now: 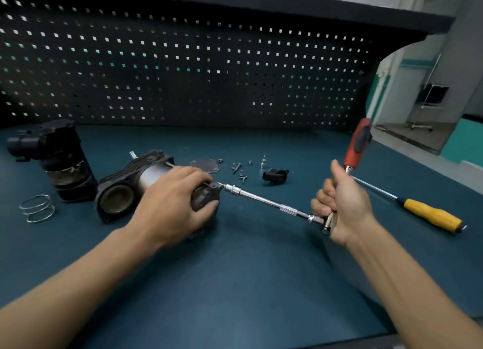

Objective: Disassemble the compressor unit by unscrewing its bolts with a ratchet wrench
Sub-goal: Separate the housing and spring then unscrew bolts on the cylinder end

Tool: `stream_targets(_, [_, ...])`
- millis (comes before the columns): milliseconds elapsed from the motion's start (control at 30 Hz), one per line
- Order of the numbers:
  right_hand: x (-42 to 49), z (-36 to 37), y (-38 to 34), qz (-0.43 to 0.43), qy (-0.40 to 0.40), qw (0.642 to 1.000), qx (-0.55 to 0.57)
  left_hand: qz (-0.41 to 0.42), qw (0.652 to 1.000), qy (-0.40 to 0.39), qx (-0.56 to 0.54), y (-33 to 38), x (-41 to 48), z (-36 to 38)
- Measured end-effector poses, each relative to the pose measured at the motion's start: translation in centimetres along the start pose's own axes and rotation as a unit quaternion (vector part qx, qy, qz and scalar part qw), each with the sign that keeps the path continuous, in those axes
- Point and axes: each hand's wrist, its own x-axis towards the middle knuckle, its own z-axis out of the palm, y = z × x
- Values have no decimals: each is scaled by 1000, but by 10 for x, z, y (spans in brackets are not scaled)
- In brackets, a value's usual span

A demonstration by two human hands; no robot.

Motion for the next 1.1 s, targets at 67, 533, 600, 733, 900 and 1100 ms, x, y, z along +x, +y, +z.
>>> stream_targets(67, [9, 3, -5, -3, -7, 1000, -12, -9, 998, 31, -53, 2, 5, 13])
stream_targets(533, [82, 7, -27, 3, -11, 998, -58, -52, 988, -145, 1, -14, 89, 29])
stream_targets(600, [83, 5, -26, 8, -16, 998, -58, -45, 986, -163, -4, -16, 92, 29])
stream_targets(733, [81, 7, -27, 5, -17, 999, -50, -36, 990, -140, -5, -18, 93, 33])
stream_targets(900, [80, 9, -28, 4, -18, 999, -28, -37, 992, -119, -7, -19, 91, 35])
stream_targets(1100, [79, 9, -29, 9, -17, 999, -32, -52, 992, -117, -11, -12, 89, 30])
